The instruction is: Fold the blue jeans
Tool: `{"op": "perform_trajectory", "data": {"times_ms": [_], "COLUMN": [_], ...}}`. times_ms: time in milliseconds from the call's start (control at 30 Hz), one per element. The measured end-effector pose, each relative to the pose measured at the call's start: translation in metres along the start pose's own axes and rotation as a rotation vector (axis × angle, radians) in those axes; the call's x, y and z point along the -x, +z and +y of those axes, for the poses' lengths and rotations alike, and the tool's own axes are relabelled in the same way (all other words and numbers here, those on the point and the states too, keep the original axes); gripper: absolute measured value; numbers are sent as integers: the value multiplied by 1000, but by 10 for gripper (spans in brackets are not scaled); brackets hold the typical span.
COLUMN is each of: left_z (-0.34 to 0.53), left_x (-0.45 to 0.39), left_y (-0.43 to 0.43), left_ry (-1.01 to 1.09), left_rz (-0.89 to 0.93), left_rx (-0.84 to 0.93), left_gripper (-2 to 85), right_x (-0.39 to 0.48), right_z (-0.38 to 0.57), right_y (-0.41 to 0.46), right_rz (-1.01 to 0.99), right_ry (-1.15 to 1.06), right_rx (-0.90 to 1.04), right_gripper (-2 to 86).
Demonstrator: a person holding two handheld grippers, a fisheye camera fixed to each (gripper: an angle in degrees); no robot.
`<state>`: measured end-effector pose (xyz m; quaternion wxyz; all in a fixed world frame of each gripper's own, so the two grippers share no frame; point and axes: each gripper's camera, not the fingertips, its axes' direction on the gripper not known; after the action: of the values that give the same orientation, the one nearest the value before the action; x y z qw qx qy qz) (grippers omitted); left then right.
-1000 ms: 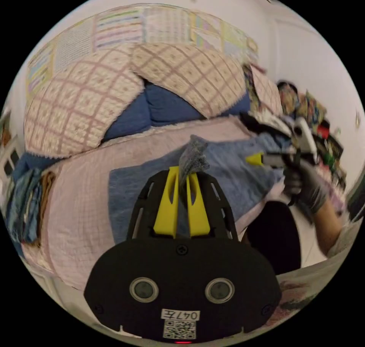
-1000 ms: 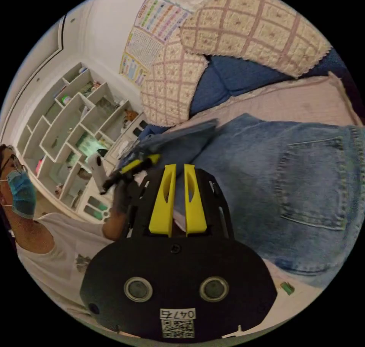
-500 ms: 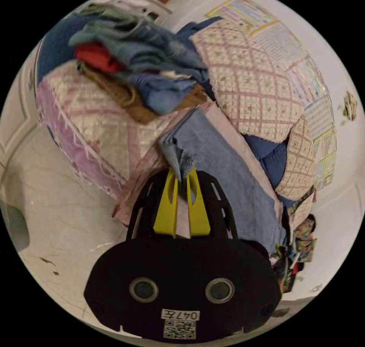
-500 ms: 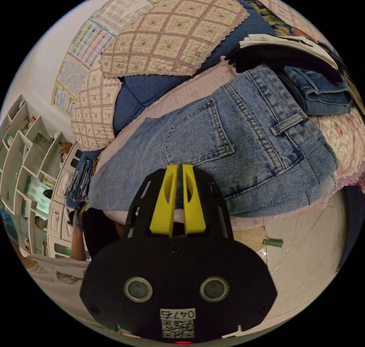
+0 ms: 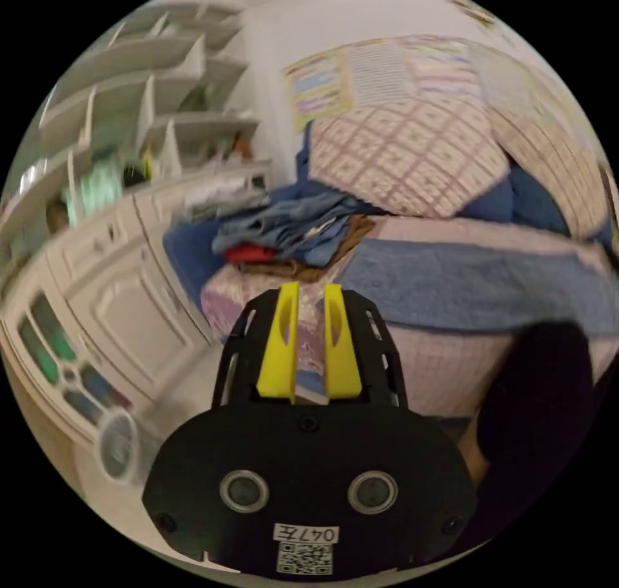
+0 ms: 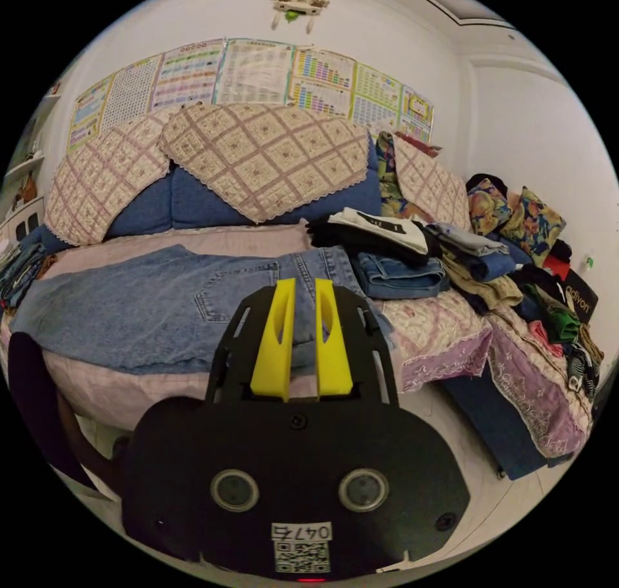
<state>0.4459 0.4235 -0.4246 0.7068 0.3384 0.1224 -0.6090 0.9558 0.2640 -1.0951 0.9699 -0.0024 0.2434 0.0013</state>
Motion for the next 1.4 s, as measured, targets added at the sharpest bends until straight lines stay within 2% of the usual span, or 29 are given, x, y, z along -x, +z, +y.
{"op": "perform_trajectory", "data": {"times_ms": [67, 167, 267, 400, 600, 800, 933, 1067, 1233, 1333, 1400], "left_z": [-21, -57, -100, -146, -204, -267, -309, -360, -413, -451, -469], "left_x": [-63, -127, -150, -163, -203, -255, -314, -381, -477, -525, -540], "left_y": [-40, -74, -99, -117, -149, -187, -214, -251, -276, -270, -262], "left_ry": [287, 530, 527, 477, 572, 696, 812, 886, 1000, 1014, 1028], "left_rz": [-73, -118, -13, 78, 196, 440, 624, 915, 959, 967, 994], "left_rx": [-118, -220, -271, -280, -274, -299, -342, -421, -478, -379, -334], "left_gripper": [8, -4, -7, -8, -7, 7, 60, 73, 94, 88, 52], "right_x": [-10, -27, -32, -16, 30, 76, 98, 103, 102, 100, 97], "right_z": [6, 15, 24, 35, 41, 31, 26, 8, -16, -20, -20], "right_y": [-2, -5, -12, -26, -40, -45, -49, -53, -56, -56, -53], "right_rz": [-38, -109, -126, -71, -36, -10, -17, -43, -84, -117, -134], "right_ry": [52, 120, 107, -54, -310, -536, -657, -637, -539, -518, -519], "right_rx": [27, 95, 139, 180, 181, 153, 103, 80, 34, 21, 33], "right_gripper": [18, 15, 14, 29, 61, 65, 23, 0, -4, -3, 2]}}
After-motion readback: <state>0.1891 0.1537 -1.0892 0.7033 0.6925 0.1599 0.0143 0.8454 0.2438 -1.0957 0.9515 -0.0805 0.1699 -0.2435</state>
